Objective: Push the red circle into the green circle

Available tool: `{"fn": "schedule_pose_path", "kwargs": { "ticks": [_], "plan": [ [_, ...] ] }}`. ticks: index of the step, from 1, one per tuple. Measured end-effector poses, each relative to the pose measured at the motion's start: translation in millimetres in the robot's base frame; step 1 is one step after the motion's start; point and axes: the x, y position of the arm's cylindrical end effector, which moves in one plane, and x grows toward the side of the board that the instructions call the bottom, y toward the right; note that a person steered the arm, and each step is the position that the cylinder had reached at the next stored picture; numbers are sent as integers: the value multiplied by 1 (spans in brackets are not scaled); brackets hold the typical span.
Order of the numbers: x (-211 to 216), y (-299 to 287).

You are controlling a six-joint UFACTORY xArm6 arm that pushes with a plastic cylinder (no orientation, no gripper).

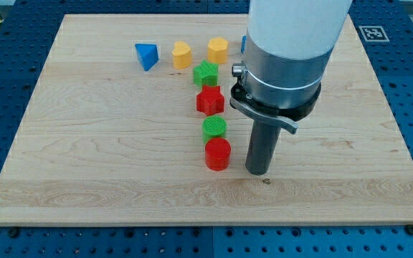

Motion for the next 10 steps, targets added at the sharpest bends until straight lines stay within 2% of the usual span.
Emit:
{"fn": "schedule_pose_path", "kwargs": {
  "ticks": [2, 4, 10],
  "plan": [
    [32, -1],
    [32, -38],
    [1, -71]
  ]
}}
